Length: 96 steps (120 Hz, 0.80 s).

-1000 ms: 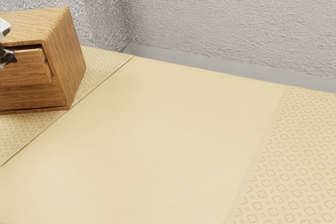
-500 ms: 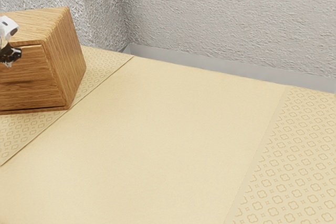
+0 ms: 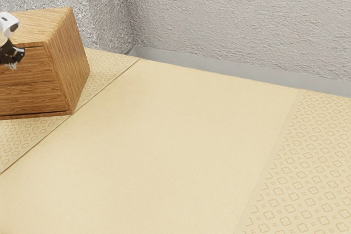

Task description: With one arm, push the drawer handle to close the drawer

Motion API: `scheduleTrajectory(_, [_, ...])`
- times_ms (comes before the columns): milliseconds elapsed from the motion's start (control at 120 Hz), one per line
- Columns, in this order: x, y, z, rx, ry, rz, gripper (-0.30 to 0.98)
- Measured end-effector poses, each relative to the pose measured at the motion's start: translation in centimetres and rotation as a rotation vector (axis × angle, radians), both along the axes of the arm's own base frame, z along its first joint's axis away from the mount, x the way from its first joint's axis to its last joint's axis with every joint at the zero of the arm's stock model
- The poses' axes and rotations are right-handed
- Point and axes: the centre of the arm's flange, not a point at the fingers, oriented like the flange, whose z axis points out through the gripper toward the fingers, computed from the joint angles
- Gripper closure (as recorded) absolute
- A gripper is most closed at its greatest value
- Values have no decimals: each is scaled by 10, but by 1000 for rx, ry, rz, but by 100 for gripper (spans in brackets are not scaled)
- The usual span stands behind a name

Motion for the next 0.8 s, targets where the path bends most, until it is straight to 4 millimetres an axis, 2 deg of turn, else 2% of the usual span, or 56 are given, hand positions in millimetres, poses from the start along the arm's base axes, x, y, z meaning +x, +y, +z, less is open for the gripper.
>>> scheduleTrajectory(50, [-10,-23,13,-34,12,-27,79])
scheduleTrajectory(192, [-44,-93,73,-113,35,-126,79])
scheduleTrajectory(317, [-56,-150,106,-129,107,-211,78])
scheduleTrajectory(383, [-61,-177,124,-131,156,-247,63])
scheduleTrajectory(517, [-68,-221,136,-141,260,-308,35])
scheduleTrajectory(592, [-68,-233,136,-150,306,-325,24])
scheduleTrajectory(800, [-72,-239,124,-177,393,-324,9])
